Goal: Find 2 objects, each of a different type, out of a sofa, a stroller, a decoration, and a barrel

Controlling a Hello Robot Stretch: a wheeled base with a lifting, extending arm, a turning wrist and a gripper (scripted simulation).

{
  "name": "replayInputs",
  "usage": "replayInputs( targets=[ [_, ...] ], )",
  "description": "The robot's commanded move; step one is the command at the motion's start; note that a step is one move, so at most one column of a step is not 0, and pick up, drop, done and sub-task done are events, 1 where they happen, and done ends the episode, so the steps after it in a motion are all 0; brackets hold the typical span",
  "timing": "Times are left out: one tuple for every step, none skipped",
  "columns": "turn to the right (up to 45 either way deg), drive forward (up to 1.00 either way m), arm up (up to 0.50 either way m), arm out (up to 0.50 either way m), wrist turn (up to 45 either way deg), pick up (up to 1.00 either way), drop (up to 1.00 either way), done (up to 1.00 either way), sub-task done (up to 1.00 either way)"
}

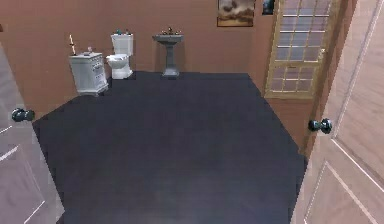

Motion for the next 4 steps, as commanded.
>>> replayInputs(
  targets=[
    [0.0, 1.0, 0.0, 0.0, 0.0, 0.0, 0.0, 0.0, 0.0],
    [-6.0, 0.0, 0.0, 0.0, 0.0, 0.0, 0.0, 0.0, 0.0],
    [0.0, 0.35, 0.0, 0.0, 0.0, 0.0, 0.0, 0.0, 0.0],
    [45.0, 0.0, 0.0, 0.0, 0.0, 0.0, 0.0, 0.0, 0.0]
  ],
)
